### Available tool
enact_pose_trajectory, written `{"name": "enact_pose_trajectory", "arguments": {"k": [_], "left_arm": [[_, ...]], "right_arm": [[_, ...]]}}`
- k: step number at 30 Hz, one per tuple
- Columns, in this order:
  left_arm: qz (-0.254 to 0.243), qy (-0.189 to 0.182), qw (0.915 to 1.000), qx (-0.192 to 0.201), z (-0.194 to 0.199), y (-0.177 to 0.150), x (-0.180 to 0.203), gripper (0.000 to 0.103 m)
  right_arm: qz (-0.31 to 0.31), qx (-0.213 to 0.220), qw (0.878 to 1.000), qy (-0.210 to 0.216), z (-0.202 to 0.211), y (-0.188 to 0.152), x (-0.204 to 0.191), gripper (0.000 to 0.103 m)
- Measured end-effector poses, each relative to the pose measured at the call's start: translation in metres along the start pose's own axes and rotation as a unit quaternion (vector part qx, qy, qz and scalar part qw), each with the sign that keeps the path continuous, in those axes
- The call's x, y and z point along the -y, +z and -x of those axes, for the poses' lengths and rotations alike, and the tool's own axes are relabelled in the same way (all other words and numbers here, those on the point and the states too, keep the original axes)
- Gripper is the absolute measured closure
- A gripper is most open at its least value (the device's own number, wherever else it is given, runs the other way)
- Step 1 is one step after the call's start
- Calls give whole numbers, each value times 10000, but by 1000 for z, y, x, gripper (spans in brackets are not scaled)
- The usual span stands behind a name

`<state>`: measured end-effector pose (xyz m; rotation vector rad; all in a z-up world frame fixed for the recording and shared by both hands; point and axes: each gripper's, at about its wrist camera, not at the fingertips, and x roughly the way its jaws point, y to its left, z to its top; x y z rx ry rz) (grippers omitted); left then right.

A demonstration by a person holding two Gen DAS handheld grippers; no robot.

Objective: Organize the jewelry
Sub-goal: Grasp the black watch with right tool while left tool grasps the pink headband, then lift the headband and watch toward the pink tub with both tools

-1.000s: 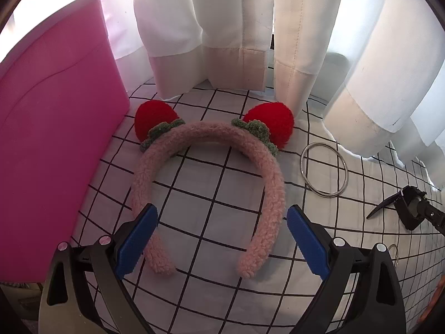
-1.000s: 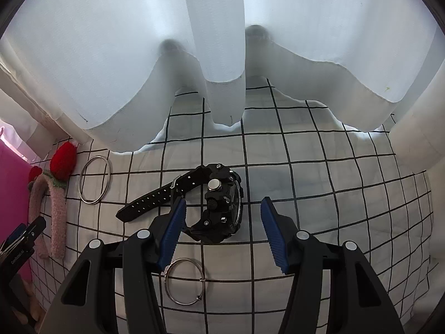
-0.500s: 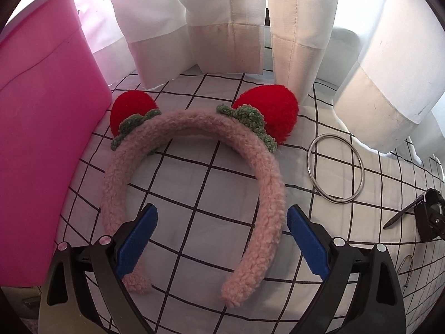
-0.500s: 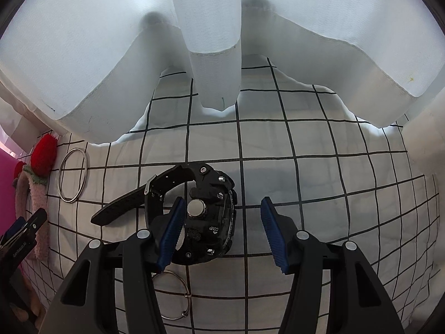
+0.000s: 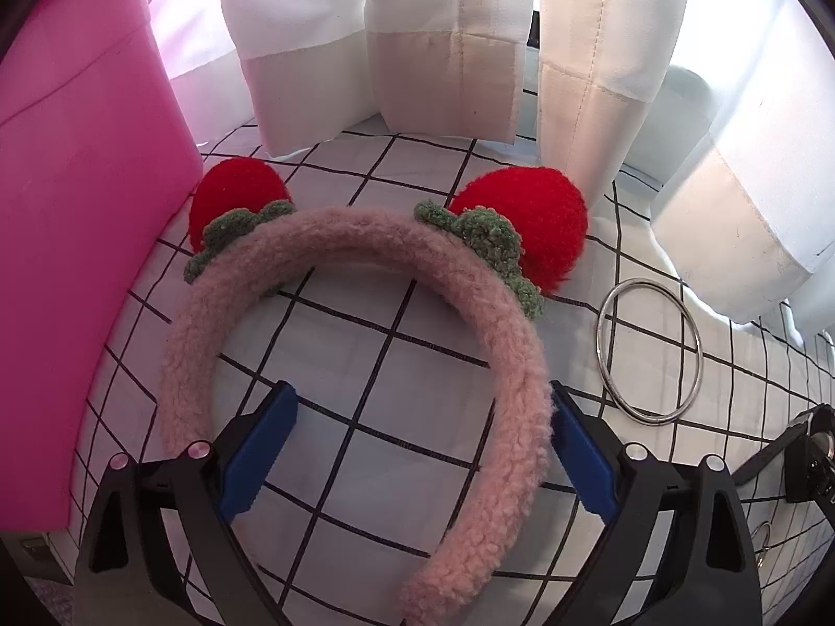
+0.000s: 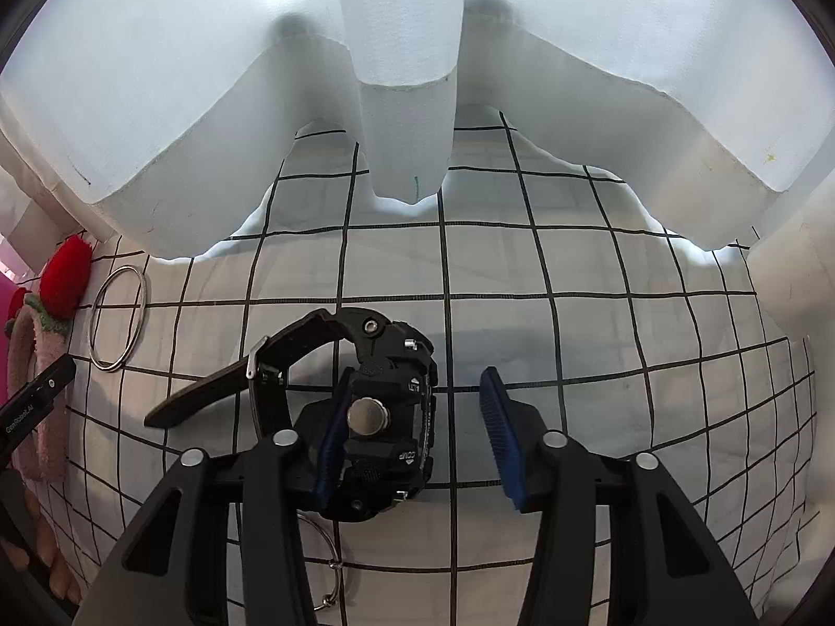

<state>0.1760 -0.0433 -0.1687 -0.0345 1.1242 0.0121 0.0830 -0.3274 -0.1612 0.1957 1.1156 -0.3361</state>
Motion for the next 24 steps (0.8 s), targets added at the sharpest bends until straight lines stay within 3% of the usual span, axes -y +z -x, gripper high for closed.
{"name": "enact_pose_trajectory", "arguments": {"k": [3, 8, 16, 24], "left_arm": [[-158, -77, 9998, 75, 3, -2, 2, 33], [-496, -260, 9984, 46, 11, -3, 16, 93], [-606, -422, 9966, 376, 44, -17, 10, 95], [-483, -900, 9916, 796, 98, -18, 3, 95]], "right_arm": [[52, 9, 10000, -23, 1, -4, -2, 81], [-25, 56, 10000, 70, 3, -9, 1, 82], [-96, 159, 9997, 183, 15, -22, 11, 82], [-96, 431, 9985, 338, 53, -40, 13, 82]]}}
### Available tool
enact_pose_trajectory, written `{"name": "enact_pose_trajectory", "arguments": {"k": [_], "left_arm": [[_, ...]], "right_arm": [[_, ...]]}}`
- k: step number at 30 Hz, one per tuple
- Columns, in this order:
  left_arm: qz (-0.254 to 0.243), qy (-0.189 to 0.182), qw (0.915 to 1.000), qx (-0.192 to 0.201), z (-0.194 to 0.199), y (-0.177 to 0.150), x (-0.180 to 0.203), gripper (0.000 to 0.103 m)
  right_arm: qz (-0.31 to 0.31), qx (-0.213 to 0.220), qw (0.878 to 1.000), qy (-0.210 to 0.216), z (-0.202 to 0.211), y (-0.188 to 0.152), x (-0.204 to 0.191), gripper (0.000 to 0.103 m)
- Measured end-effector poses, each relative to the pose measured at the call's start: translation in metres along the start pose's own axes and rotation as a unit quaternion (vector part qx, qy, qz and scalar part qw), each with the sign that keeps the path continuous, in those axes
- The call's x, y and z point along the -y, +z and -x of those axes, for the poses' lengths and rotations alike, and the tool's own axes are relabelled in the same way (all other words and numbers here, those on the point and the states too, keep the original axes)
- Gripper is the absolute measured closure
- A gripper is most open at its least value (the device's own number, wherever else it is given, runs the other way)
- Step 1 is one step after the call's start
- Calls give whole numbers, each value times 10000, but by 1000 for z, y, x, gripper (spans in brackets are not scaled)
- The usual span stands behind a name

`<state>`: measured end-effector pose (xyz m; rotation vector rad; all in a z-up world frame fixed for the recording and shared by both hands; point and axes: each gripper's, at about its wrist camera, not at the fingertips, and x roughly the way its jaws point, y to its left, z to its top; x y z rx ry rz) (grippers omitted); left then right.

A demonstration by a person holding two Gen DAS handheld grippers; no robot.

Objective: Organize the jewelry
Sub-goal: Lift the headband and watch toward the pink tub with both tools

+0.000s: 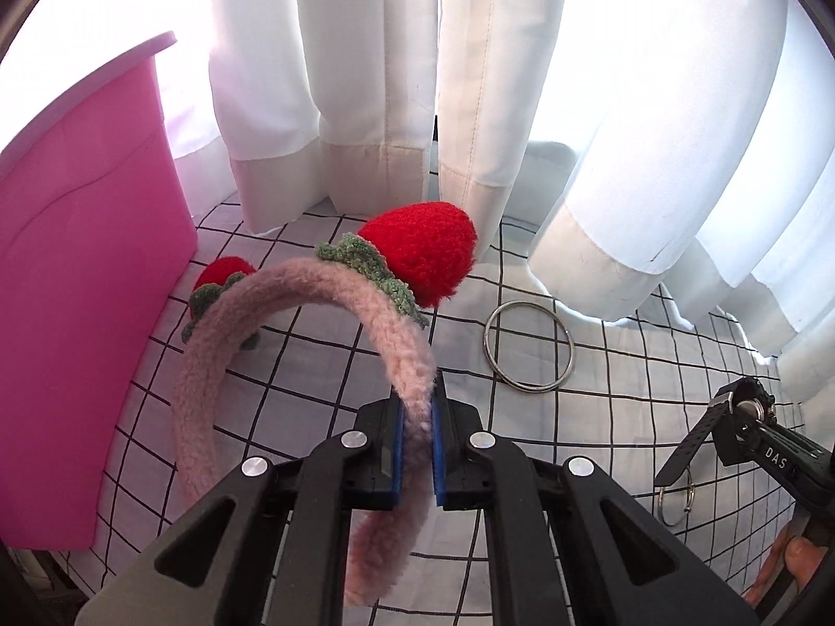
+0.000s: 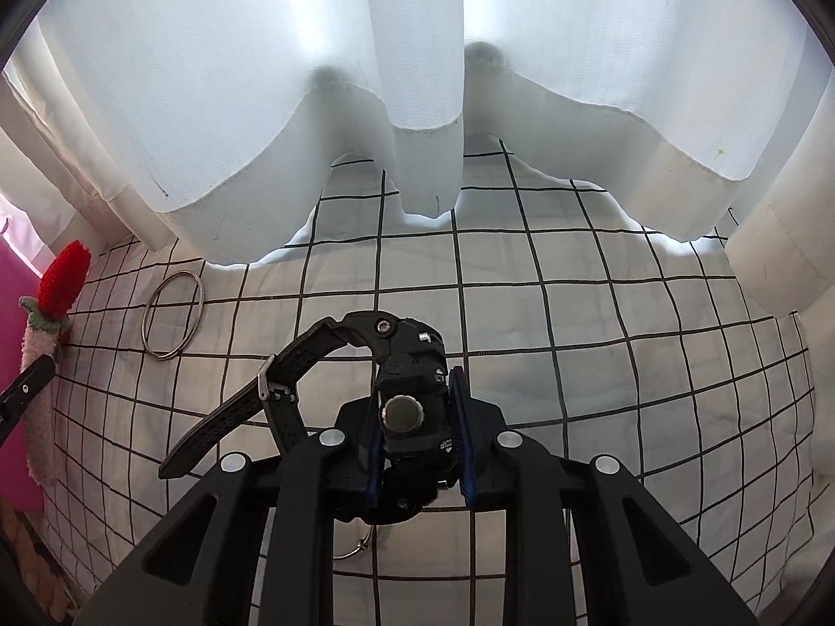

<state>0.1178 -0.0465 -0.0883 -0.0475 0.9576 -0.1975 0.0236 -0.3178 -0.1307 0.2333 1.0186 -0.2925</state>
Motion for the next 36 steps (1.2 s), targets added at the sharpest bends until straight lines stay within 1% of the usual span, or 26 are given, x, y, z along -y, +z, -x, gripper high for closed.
{"name": "enact_pose_trajectory", "arguments": {"k": [3, 5, 8, 9, 11, 18, 22, 25, 29, 33, 36], "left_arm": [[18, -116, 9998, 162, 18, 3, -2, 95], [1, -170, 9995, 277, 35, 2, -2, 95], [-23, -277, 9987, 426, 55, 6, -2, 95], [-50, -310, 9984, 474, 62, 8, -3, 95], [-104, -354, 9975, 600, 75, 11, -2, 95], [-213, -518, 9928, 1060, 118, 29, 1, 95], [-217, -546, 9894, 1327, 145, 42, -5, 94], [-216, -528, 9868, 1516, 163, 52, -12, 94], [-302, -393, 9824, 1799, 184, 63, -26, 94], [-274, -292, 9779, 2051, 206, 74, -47, 94], [-195, -179, 9748, 2214, 222, 81, -69, 94]], "right_arm": [[32, 125, 9999, 66, 16, -4, -5, 82], [57, 212, 9997, 106, 26, 2, -13, 82], [82, 363, 9992, 170, 45, 0, -21, 82], [89, 403, 9990, 192, 47, 8, -28, 82], [110, 491, 9985, 238, 57, 11, -37, 82], [270, 859, 9952, 376, 94, 24, -64, 82], [406, 1060, 9925, 463, 115, 25, -83, 82], [526, 1215, 9895, 572, 129, 26, -100, 82], [736, 1413, 9843, 757, 149, 29, -129, 82], [979, 1592, 9777, 956, 166, 37, -165, 82], [1194, 1693, 9716, 1140, 176, 42, -197, 82]]}}
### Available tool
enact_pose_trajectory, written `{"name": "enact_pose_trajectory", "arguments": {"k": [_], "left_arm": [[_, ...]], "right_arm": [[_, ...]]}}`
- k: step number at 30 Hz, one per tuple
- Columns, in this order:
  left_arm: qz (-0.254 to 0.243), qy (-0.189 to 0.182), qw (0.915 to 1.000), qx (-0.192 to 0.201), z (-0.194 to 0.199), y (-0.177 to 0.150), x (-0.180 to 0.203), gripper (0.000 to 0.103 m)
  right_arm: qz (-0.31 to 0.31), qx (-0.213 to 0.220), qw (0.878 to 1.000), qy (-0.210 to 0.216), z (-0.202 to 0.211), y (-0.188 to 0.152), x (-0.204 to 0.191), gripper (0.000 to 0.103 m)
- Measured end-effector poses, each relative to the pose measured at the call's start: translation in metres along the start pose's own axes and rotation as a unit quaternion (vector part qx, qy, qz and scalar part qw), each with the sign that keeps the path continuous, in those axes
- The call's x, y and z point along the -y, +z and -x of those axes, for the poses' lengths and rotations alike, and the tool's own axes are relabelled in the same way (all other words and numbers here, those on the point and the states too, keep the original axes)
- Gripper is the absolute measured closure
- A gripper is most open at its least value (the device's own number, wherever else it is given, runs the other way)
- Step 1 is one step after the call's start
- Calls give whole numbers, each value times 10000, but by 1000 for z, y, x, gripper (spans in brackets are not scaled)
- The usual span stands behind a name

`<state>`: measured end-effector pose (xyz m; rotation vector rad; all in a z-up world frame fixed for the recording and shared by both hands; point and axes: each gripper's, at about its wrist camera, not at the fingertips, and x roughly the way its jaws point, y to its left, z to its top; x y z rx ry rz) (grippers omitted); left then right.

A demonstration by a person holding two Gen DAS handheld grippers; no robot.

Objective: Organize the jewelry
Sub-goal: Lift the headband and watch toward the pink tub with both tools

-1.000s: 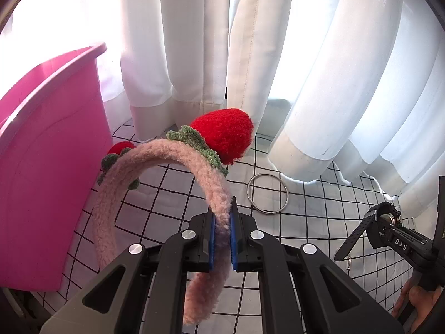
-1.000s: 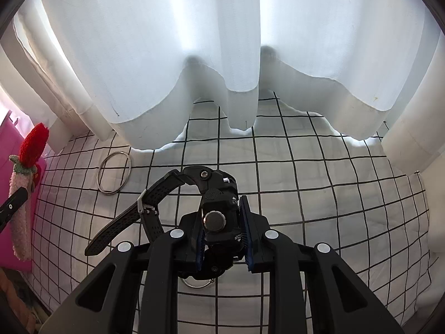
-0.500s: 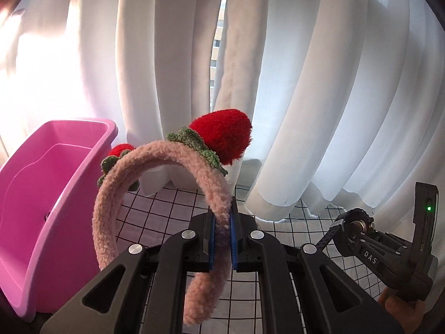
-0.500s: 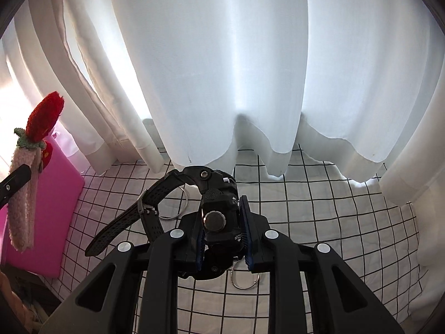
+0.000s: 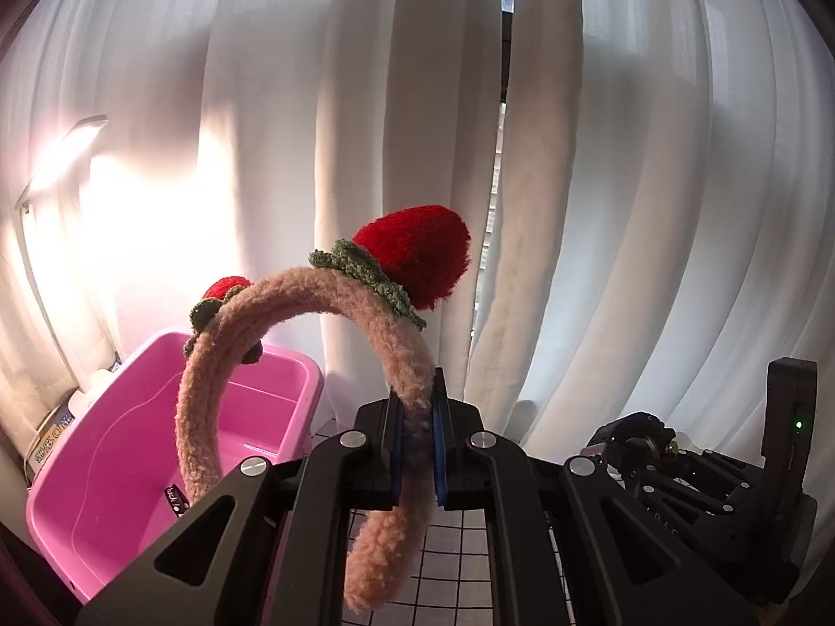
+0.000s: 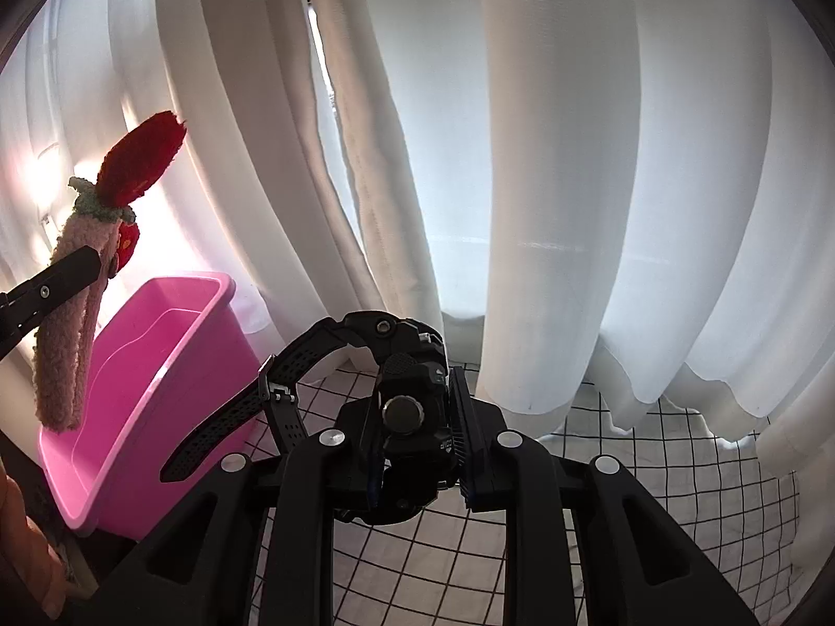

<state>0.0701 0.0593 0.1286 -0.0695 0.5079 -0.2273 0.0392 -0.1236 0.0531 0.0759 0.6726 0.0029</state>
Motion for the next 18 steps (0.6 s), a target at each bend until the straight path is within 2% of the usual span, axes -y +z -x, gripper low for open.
{"name": "enact_pose_trajectory", "arguments": {"k": [5, 8, 13, 18], "left_arm": [[91, 347, 9993, 121, 17, 15, -47, 94], [191, 493, 9986, 37, 20, 18, -79, 94], [469, 799, 9952, -313, 12, 5, -140, 94], [733, 986, 9898, -716, -3, -20, -187, 94]], "right_arm": [[376, 123, 9984, 411, -6, 22, -64, 82], [636, 91, 9960, 627, -17, 29, -104, 82], [1053, -49, 9903, 909, -40, 32, -168, 82], [1381, -265, 9844, 1060, -67, 27, -216, 82]]}}
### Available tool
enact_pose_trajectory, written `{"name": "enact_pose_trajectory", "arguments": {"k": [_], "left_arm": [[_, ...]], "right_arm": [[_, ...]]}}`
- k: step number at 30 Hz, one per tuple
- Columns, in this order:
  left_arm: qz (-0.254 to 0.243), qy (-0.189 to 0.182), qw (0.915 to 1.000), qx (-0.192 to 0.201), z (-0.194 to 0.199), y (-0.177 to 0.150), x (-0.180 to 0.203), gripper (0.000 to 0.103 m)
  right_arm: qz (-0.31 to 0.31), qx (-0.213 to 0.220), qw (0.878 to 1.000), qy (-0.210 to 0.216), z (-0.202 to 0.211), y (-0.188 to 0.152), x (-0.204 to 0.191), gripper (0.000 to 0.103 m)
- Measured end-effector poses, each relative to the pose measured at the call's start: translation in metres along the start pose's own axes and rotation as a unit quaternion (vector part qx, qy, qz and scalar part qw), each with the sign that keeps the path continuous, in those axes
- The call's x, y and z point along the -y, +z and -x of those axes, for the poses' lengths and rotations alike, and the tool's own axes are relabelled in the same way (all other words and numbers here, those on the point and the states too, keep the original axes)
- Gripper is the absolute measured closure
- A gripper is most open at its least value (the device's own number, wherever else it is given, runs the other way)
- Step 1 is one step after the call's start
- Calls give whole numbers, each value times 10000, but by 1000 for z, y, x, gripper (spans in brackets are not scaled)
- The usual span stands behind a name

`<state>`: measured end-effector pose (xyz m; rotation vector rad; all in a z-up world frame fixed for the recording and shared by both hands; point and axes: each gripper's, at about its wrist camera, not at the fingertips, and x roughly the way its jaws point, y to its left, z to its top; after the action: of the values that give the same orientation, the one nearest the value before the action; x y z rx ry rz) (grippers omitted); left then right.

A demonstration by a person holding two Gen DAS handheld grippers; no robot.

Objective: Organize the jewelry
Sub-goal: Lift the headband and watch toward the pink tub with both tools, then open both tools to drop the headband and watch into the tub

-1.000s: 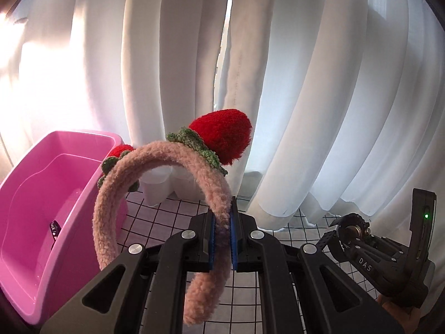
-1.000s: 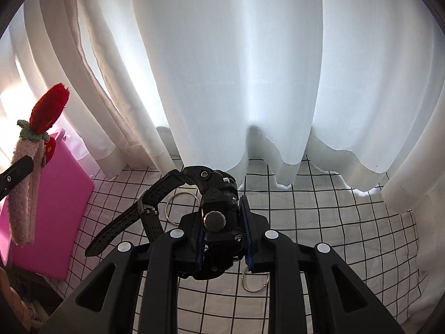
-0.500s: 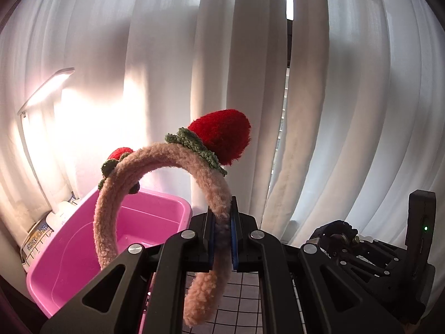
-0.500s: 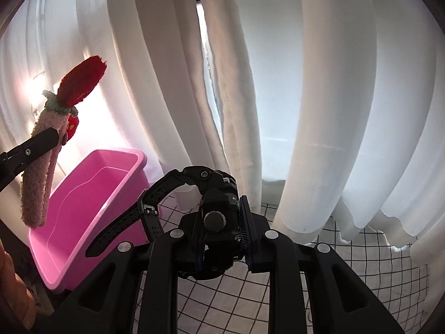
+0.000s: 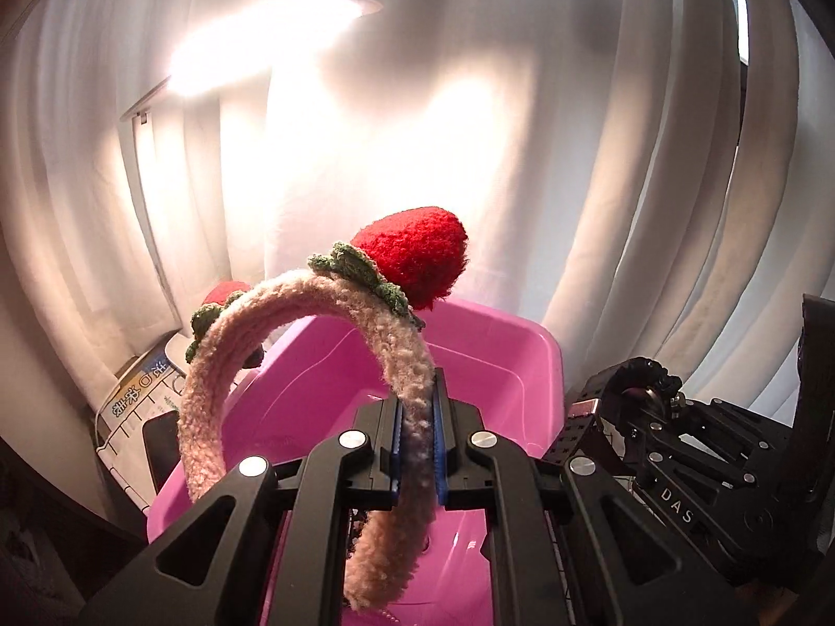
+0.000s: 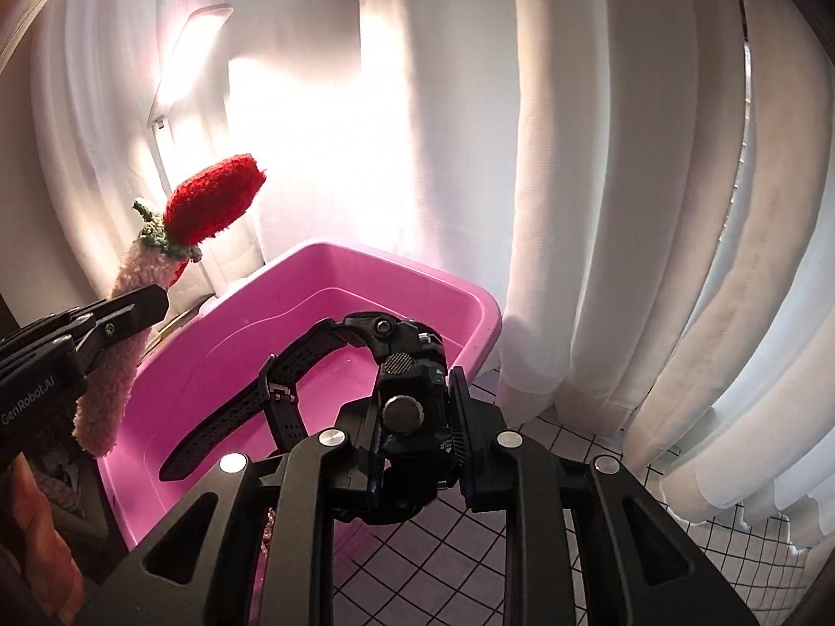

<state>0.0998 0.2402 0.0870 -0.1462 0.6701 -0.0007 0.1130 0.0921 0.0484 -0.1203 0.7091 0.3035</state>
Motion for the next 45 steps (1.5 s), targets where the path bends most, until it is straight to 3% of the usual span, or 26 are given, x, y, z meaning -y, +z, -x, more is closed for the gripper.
{"name": "enact_pose_trajectory", "arguments": {"k": [10, 23, 27, 29, 31, 35, 45], "left_arm": [[48, 154, 9981, -594, -33, -29, -39, 94], [-40, 95, 9933, -1149, -72, -44, -39, 89], [-66, 108, 9923, -1231, -74, -45, -38, 73], [-67, 186, 9930, -1162, -72, -43, -38, 43], [-55, 244, 9940, -1064, -69, -42, -39, 36], [7, 320, 9937, -1070, -70, -39, -43, 35], [252, 574, 9940, -899, -54, -39, -46, 28]], "right_arm": [[438, -638, 9969, -105, -73, 1, -46, 82], [660, -1162, 9904, -367, -116, -4, -50, 82], [859, -1251, 9873, -466, -121, -4, -55, 79], [891, -1147, 9882, -489, -117, -4, -57, 79], [840, -1072, 9895, -486, -113, 0, -56, 76], [819, -968, 9905, -523, -107, 6, -52, 67], [571, -790, 9946, -351, -79, 3, -44, 65]]}}
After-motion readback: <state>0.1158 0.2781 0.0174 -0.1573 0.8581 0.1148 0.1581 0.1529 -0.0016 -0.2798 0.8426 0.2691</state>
